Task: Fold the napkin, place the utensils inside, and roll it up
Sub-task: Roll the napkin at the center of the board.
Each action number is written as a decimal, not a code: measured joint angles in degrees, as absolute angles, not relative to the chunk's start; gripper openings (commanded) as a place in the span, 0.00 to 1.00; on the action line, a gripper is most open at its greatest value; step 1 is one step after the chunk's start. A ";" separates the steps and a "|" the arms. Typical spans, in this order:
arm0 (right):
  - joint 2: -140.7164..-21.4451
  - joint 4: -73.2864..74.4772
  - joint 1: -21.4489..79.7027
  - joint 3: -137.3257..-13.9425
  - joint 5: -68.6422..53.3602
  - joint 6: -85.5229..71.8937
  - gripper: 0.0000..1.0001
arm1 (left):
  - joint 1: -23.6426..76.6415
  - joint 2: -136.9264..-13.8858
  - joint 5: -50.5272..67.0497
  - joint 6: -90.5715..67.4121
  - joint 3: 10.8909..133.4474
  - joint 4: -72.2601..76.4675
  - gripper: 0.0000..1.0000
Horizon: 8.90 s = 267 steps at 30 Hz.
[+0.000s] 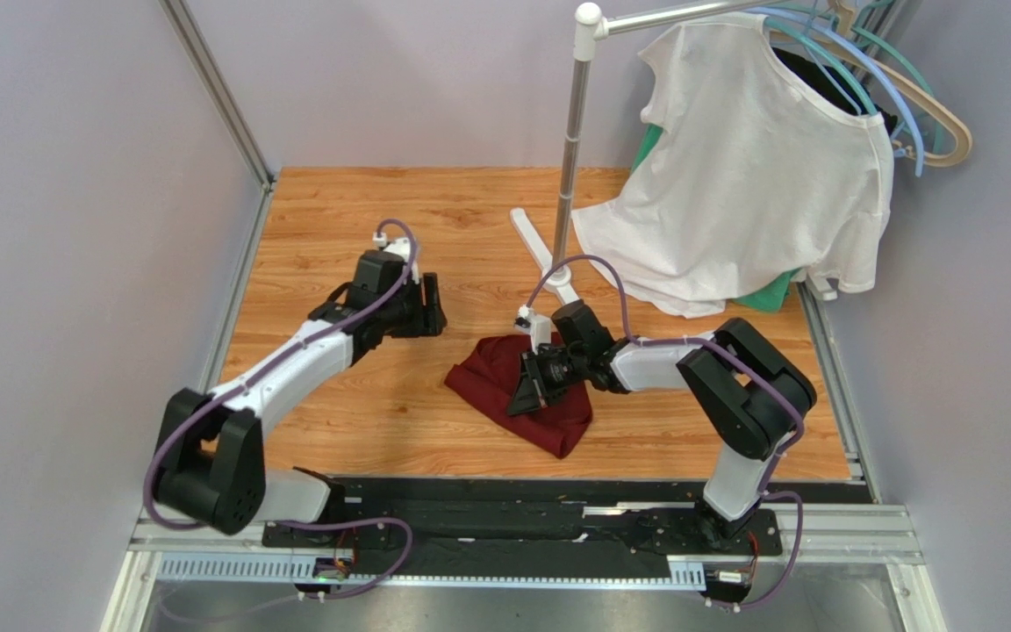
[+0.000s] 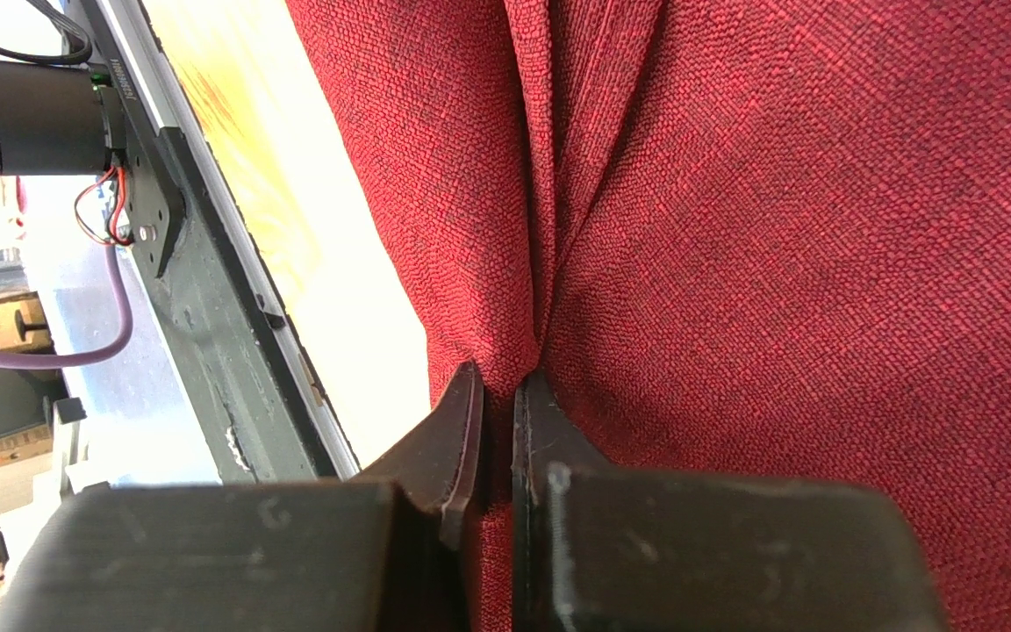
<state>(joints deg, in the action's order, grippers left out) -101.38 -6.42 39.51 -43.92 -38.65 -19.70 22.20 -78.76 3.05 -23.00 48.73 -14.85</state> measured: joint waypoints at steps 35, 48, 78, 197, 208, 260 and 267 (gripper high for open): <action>-102.17 -11.49 38.92 -41.89 -40.82 -21.71 0.00 | 19.73 -70.37 23.86 -34.30 17.23 19.84 0.55; -102.54 -11.79 38.87 -41.89 -41.23 -21.71 0.00 | 19.75 -78.52 25.65 -30.37 20.82 22.17 0.19; -90.85 9.74 39.94 -44.38 -27.99 -15.97 0.70 | 21.39 -86.70 26.61 -23.42 34.11 5.45 0.00; -103.37 13.93 41.34 -51.07 -49.04 -4.51 0.00 | 38.81 -69.04 30.22 -15.75 22.55 11.31 0.70; -106.76 16.05 39.55 -53.10 -53.74 -3.36 0.00 | 41.04 -71.88 24.88 -13.43 25.36 8.75 0.58; -66.63 20.47 42.39 -35.18 -21.50 -10.07 0.70 | 44.25 -89.71 21.98 -12.14 39.81 2.33 0.00; -70.35 20.23 45.95 -35.29 -15.40 -10.28 0.68 | 44.03 -91.24 23.09 -12.03 41.34 1.34 0.00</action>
<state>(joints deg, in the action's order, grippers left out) -70.35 20.23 45.95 -35.29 -15.40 -10.28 44.03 -91.24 23.09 -12.03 41.34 1.34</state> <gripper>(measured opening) 0.693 0.017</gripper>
